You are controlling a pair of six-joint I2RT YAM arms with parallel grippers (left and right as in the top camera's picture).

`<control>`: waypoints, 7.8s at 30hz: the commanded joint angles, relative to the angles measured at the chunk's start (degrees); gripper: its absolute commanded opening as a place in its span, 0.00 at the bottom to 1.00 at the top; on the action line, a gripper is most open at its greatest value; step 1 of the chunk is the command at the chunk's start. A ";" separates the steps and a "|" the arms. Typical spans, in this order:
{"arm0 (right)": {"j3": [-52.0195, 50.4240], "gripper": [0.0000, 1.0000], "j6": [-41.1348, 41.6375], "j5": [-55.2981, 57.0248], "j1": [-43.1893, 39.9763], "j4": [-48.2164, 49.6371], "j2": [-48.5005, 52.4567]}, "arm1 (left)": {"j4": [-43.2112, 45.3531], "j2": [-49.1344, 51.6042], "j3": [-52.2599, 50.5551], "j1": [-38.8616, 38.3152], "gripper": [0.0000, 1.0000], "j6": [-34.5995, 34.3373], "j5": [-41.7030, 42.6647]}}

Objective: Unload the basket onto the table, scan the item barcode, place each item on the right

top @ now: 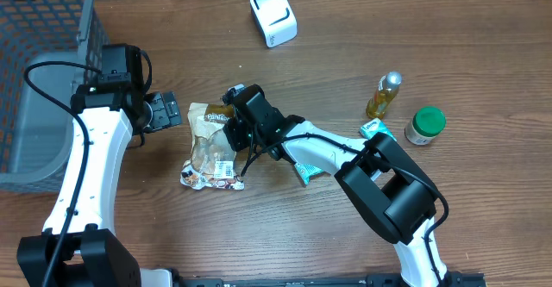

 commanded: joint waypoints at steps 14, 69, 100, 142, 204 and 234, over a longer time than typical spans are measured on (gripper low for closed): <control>-0.13 0.04 0.17 -0.42 -1.40 -4.70 0.39 | 0.04 -0.39 0.79 -0.39 0.99 0.63 -0.55; -0.02 0.04 9.27 1.92 -4.55 -29.53 -11.82 | 0.04 -0.39 0.79 -0.39 1.00 0.63 -0.55; -1.03 0.05 13.79 3.41 -4.37 -49.20 -11.82 | 0.04 -0.39 0.79 -0.39 1.00 0.63 -0.55; 1.18 0.15 9.94 -16.06 -2.75 -38.03 -12.61 | 0.04 -0.39 0.79 -0.39 0.99 0.63 -0.55; 0.94 1.00 9.18 6.43 -4.11 -25.07 -12.55 | 0.04 -0.39 0.79 -0.39 1.00 0.63 -0.55; 0.94 1.00 9.18 6.43 -4.11 -25.07 -12.55 | 0.04 -0.39 0.79 -0.39 1.00 0.63 -0.55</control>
